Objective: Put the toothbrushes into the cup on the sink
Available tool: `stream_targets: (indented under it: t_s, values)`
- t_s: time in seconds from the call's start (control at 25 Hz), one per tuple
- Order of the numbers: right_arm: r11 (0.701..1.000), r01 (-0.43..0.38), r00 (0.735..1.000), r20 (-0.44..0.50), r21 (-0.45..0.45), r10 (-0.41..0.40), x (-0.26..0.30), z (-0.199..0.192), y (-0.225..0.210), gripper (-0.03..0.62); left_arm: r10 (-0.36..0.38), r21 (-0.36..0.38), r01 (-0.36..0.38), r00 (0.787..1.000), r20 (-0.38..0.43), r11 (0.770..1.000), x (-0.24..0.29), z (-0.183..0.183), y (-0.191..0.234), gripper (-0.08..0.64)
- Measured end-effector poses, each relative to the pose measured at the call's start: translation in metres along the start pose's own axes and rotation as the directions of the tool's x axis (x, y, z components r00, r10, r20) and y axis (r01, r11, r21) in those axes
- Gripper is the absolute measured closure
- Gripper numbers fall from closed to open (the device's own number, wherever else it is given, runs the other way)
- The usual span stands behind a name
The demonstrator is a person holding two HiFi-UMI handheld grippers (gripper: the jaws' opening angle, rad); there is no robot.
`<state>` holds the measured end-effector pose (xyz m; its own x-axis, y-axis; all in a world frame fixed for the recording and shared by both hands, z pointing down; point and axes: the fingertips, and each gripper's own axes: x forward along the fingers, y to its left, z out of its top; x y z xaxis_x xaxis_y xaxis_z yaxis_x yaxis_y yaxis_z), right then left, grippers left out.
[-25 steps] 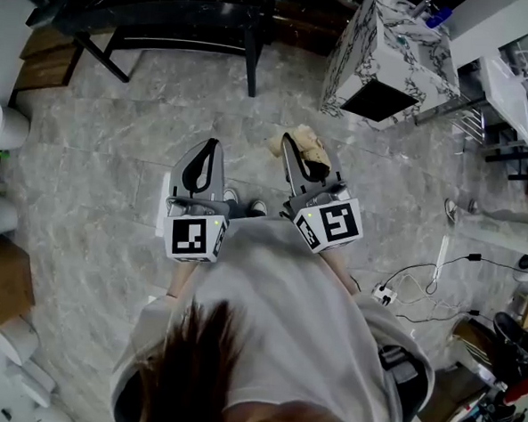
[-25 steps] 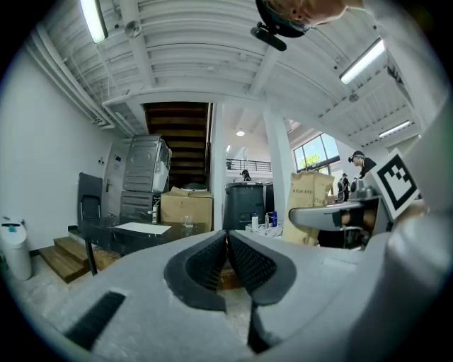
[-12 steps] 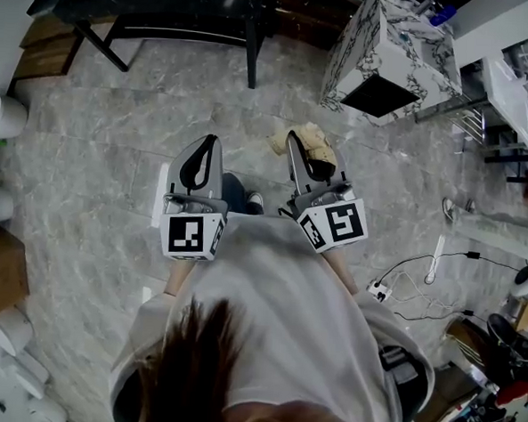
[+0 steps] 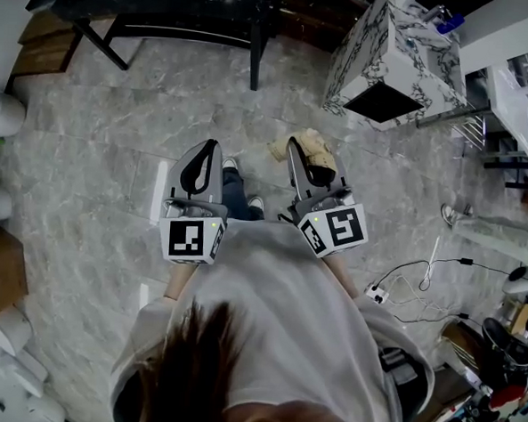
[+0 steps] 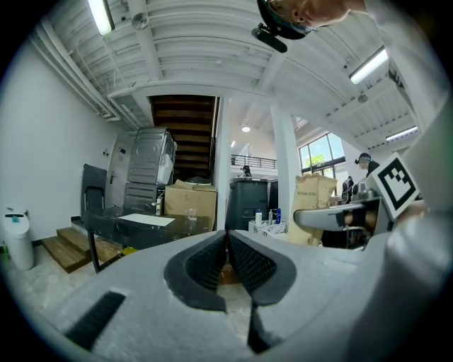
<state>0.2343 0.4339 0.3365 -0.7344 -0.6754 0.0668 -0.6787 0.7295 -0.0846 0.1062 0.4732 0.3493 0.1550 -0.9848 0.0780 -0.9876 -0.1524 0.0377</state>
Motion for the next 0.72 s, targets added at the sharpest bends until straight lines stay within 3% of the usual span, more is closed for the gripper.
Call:
stream_targets:
  t_s: [0.72]
  values:
    - [0.996,0.086,0.996,-0.016,-0.001,-0.086,0.140,0.022,-0.022,0.538,-0.073,-0.003,0.073,0.997,0.004,0.997,0.110,0.027,0.117,0.535]
